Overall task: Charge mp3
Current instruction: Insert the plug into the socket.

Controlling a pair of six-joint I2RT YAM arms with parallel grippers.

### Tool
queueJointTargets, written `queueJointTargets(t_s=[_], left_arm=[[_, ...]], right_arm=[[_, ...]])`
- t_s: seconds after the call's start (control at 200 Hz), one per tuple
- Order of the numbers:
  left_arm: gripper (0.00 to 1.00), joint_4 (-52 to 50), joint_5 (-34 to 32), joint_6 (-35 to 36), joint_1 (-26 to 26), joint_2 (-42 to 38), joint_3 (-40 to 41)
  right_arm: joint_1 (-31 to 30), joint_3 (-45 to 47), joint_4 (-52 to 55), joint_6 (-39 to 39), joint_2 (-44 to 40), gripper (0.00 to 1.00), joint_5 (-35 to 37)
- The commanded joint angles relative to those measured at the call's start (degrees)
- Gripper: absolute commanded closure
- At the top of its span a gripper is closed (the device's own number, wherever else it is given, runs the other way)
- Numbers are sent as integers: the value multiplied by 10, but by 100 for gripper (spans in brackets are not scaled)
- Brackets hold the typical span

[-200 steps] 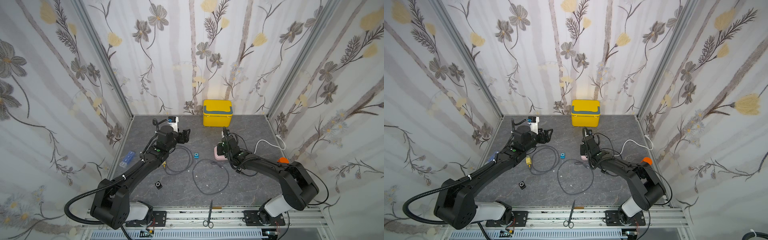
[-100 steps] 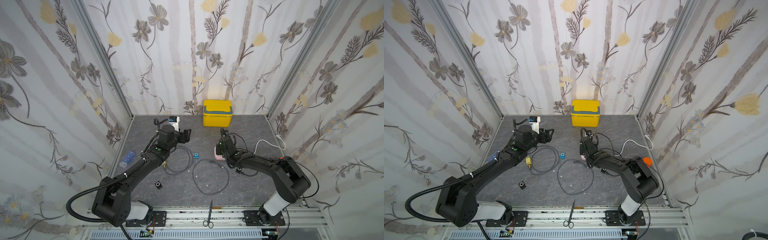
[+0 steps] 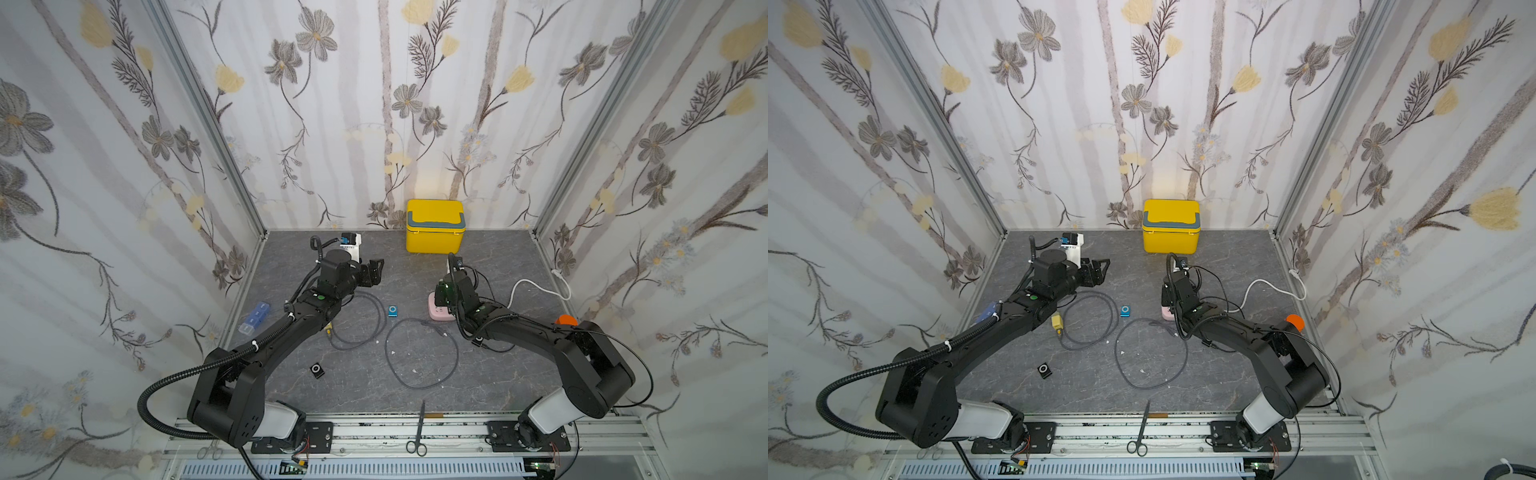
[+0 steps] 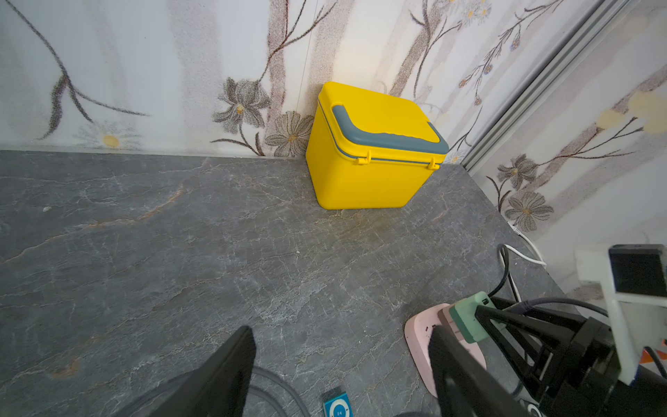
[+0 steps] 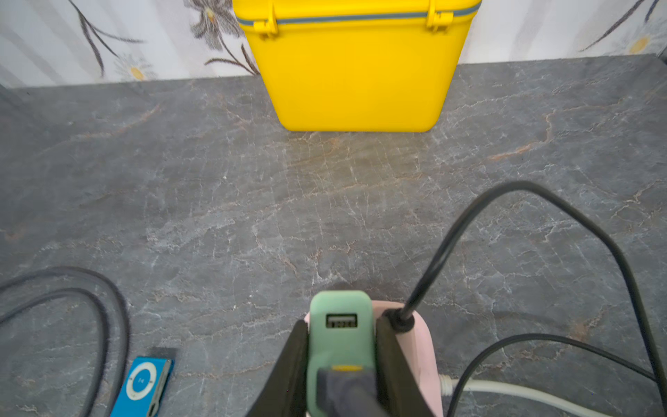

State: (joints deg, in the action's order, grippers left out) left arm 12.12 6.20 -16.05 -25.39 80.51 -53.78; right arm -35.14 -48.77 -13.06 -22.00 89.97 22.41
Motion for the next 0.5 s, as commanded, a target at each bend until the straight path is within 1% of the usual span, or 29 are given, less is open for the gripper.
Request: queueJointTargets(t_s=[0.0, 0.495], left_arm=[[21, 13, 4, 5, -1, 1, -3], [21, 9, 2, 6, -1, 1, -5]], right_arm=[[0, 1, -20, 1, 6, 100, 8], [-5, 4, -24, -9, 51, 100, 16]])
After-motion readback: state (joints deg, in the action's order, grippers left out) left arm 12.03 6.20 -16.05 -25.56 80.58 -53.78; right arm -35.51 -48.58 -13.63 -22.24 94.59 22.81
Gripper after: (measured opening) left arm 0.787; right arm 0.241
